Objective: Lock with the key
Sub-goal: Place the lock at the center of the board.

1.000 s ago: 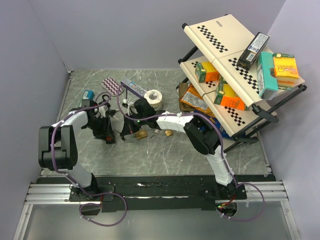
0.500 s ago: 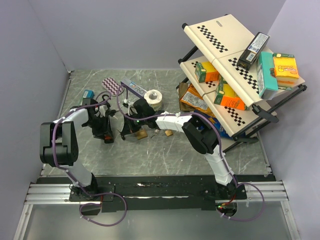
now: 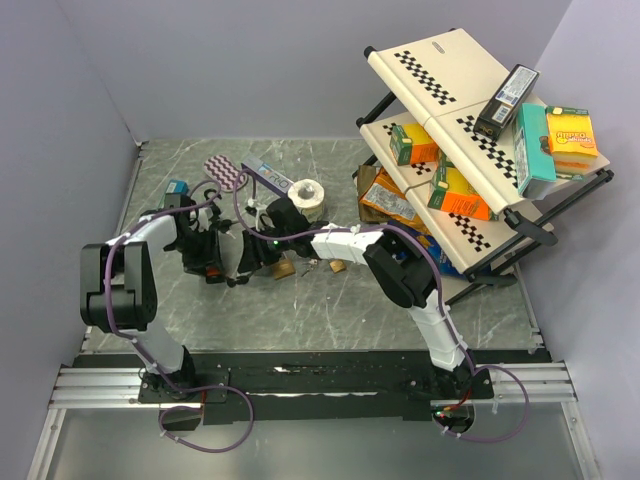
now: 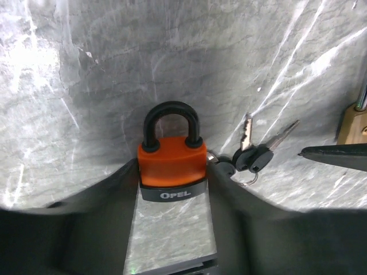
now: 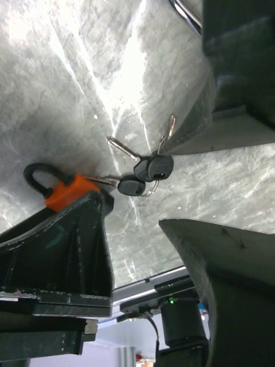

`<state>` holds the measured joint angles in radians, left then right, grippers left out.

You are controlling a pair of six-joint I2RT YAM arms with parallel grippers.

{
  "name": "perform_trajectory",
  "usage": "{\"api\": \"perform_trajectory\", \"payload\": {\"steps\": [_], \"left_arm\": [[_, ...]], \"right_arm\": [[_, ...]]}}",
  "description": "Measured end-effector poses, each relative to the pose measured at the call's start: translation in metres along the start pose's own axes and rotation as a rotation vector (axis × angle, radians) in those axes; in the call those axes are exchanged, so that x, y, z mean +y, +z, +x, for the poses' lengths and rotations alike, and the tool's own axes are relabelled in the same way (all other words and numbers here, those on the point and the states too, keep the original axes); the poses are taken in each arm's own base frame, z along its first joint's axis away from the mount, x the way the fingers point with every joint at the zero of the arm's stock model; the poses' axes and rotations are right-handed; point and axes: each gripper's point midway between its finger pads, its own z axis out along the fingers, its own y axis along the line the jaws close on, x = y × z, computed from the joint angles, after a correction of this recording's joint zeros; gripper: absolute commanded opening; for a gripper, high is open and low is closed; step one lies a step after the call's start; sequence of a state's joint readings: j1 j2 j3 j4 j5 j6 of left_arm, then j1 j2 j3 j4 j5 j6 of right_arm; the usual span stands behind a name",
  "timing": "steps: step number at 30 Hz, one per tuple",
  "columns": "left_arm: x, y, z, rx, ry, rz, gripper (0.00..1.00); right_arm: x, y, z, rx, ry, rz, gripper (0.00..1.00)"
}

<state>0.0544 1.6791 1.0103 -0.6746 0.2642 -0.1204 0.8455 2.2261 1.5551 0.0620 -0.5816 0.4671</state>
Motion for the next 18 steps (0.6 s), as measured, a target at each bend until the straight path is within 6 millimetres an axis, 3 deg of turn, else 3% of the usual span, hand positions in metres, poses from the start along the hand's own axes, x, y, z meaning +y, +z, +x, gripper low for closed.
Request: {"api": "perform_trajectory", "payload": {"steps": [4,7,10,13,18], "left_arm": [[-0.004,-0.006,-0.003,-0.017,0.007,0.014,0.79],[-0.010,-0.021,-0.015,-0.066,0.020,0.027,0.98],[-0.018,-0.046,-0.036,-0.161,0.042,0.036,0.96],[-0.024,-0.078,-0.059,-0.281,0.066,0.033,0.96],[-0.030,-0.147,-0.099,-0.553,0.089,-0.013,0.96]], "right_arm": [[0.003,-0.001,-0.001,0.003,0.002,-0.015,0.66],[0.008,-0.006,-0.004,0.006,-0.011,-0.028,0.72],[0.016,-0.019,-0.012,0.001,-0.039,-0.035,0.79],[0.029,-0.044,-0.033,-0.039,-0.085,-0.045,0.82],[0.055,-0.100,-0.072,-0.140,-0.212,-0.050,0.87]]}}
